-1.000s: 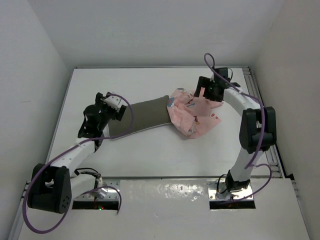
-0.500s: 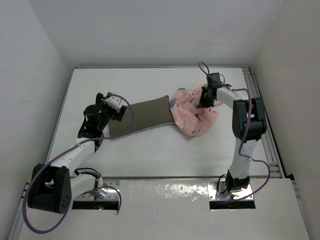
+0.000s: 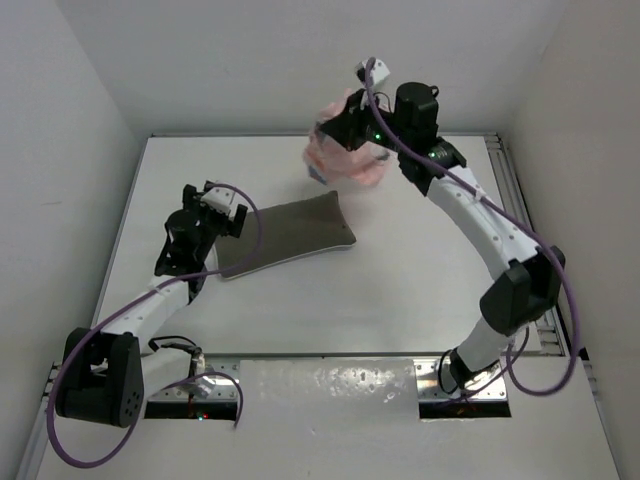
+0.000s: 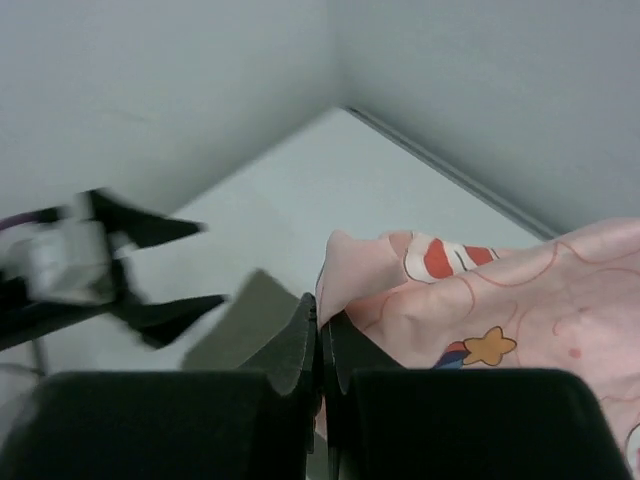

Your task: Put the pillow into the pillowcase

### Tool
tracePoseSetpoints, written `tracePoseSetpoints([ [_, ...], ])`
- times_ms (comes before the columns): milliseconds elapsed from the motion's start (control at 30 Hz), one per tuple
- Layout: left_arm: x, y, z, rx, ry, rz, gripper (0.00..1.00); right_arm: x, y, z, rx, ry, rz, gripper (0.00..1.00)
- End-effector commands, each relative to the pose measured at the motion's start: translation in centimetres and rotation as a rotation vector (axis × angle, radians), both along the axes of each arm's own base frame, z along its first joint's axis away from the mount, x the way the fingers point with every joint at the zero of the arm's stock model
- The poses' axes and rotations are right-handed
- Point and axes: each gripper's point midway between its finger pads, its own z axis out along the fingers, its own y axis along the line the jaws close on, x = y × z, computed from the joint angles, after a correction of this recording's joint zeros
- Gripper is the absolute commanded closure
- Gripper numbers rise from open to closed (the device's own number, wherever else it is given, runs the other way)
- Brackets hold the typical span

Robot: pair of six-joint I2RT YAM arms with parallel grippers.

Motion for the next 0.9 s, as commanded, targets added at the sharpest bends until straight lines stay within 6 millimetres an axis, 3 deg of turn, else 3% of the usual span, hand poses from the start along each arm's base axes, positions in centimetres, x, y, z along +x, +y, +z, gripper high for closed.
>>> tracePoseSetpoints([
  [0,0.6,1.6,3.9,-0.043,-0.120,0.079,0.12,-5.9,4.6,5.3,0.079,-0.264,0.315,1.00],
  [33,0.5,1.6,4.0,-0.030,-0.129,0.078,0.12,-6.0,4.3,5.1,0.081,-0.269,0.304,1.00],
  [133,0.4,1.8,4.6,-0.005,-0.154,0.078,0.12,-4.9,2.3,1.3,0.050,-0.168,0.211,1.00],
  [233,0.1,1.4,5.3,0.014,-0.171,0.047,0.12,-4.9,0.5,-3.9,-0.017,-0.013,0.160,1.00],
  [267,-0.1,1.1,5.3,0.029,-0.156,0.023,0.12,-5.3,-0.2,-6.5,-0.055,0.062,0.135,0.84],
  [300,-0.3,0.0,5.2,0.040,-0.147,-0.047,0.12,-4.6,-1.4,-8.0,-0.092,0.092,0.056,0.61],
  [333,-0.7,-0.7,5.5,0.099,-0.149,-0.104,0.12,-4.2,-2.2,-9.3,-0.118,0.126,0.010,0.44],
  [367,-1.3,-1.6,4.3,0.138,-0.089,-0.176,0.11,-4.2,-3.4,-10.7,-0.149,0.183,-0.031,0.34],
  [400,-2.1,-3.1,4.1,0.185,-0.088,-0.287,0.09,-3.8,-4.1,-12.1,-0.165,0.233,-0.074,0.08],
  [433,-2.9,-3.6,3.2,0.188,-0.041,-0.329,0.09,-3.3,-6.0,-13.3,-0.192,0.290,-0.157,0.01],
  [567,-4.2,-4.3,1.4,0.190,0.028,-0.394,0.09,-2.4,-9.8,-15.7,-0.148,0.418,-0.328,0.01],
  [600,-4.1,-4.0,1.0,0.183,0.045,-0.381,0.16,-2.4,-10.2,-16.1,-0.114,0.451,-0.356,0.10],
  [667,-3.5,-3.8,-0.5,0.175,0.106,-0.371,0.32,-2.6,-10.9,-17.5,-0.070,0.483,-0.376,0.38],
  [700,-3.0,-3.4,-1.6,0.153,0.155,-0.355,0.50,-2.7,-10.6,-18.2,-0.041,0.506,-0.368,0.70],
  [733,-2.8,-3.2,-2.3,0.134,0.182,-0.340,0.58,-2.7,-10.5,-18.6,-0.038,0.519,-0.371,0.75],
  [800,-1.9,-2.3,-2.6,0.055,0.213,-0.260,0.62,-2.8,-9.3,-19.1,-0.022,0.539,-0.328,0.68],
  [833,-1.1,-1.8,-2.5,0.020,0.215,-0.217,0.56,-2.7,-8.8,-19.4,-0.022,0.552,-0.310,0.44],
  [867,-0.7,-0.6,-2.7,-0.017,0.230,-0.136,0.45,-2.6,-7.9,-20.0,-0.016,0.578,-0.289,0.36],
])
